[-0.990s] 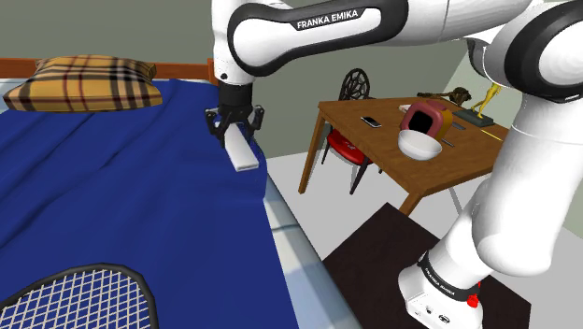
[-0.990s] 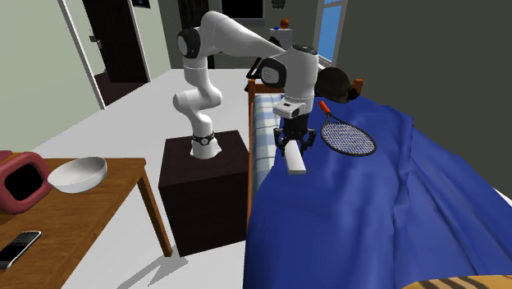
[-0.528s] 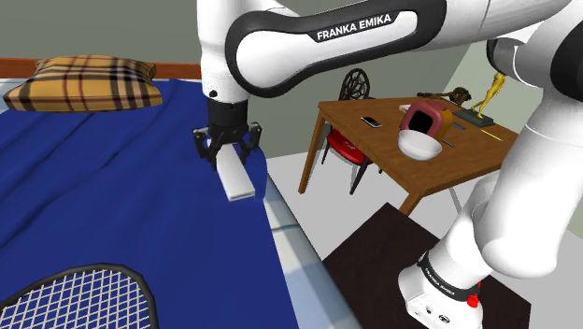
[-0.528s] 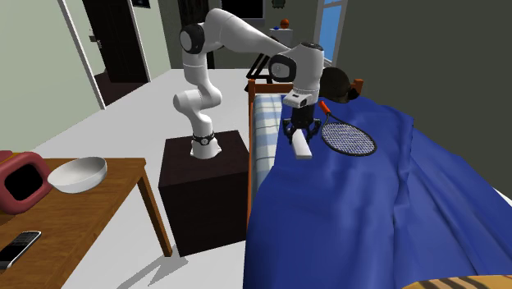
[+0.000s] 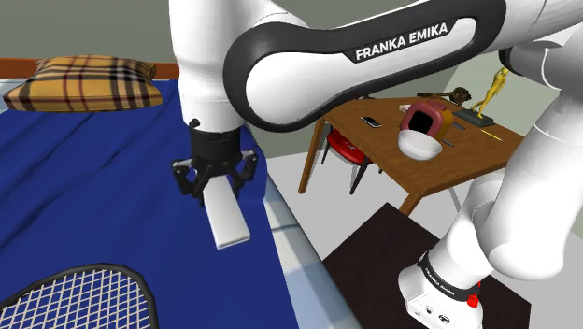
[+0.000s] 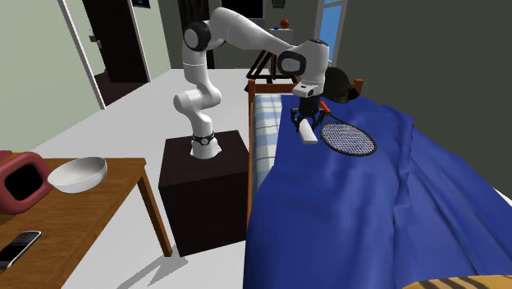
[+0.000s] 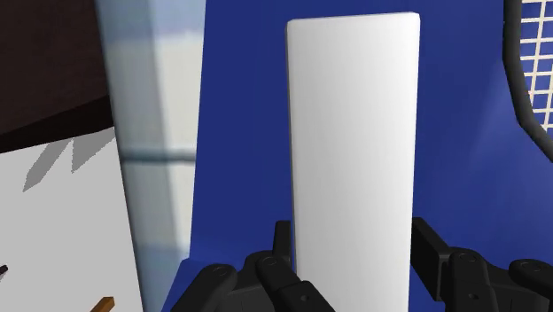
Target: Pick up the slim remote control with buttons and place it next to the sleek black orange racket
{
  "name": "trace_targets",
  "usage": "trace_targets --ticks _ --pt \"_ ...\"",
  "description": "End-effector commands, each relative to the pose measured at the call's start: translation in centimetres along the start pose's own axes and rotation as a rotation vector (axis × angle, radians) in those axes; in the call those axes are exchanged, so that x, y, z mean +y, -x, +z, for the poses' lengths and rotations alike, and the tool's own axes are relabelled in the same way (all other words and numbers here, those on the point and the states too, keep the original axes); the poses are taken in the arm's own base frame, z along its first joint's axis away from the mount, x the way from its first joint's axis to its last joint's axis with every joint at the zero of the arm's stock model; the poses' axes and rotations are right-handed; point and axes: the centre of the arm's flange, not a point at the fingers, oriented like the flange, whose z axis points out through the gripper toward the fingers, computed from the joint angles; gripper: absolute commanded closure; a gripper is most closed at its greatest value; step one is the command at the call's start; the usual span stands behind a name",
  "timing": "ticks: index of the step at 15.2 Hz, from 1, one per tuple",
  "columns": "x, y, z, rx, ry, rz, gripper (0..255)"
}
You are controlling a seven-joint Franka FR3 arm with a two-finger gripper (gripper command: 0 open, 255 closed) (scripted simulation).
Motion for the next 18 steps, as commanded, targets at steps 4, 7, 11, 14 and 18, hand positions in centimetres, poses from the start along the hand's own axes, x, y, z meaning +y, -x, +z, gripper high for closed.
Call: trace_targets --ticks 4,7,11,14,18 --pt "-2.6 6.0 0.2 0.0 0.0 0.001 255" --pt "-2.6 6.0 1.8 0.0 0.0 0.001 255" --pt "-2.6 6.0 3.9 0.0 0.0 0.001 255" --pt "-2.6 5.9 5.5 0.0 0.0 0.001 255" --pt "-2.7 5.9 7.6 0.0 0.0 0.001 255"
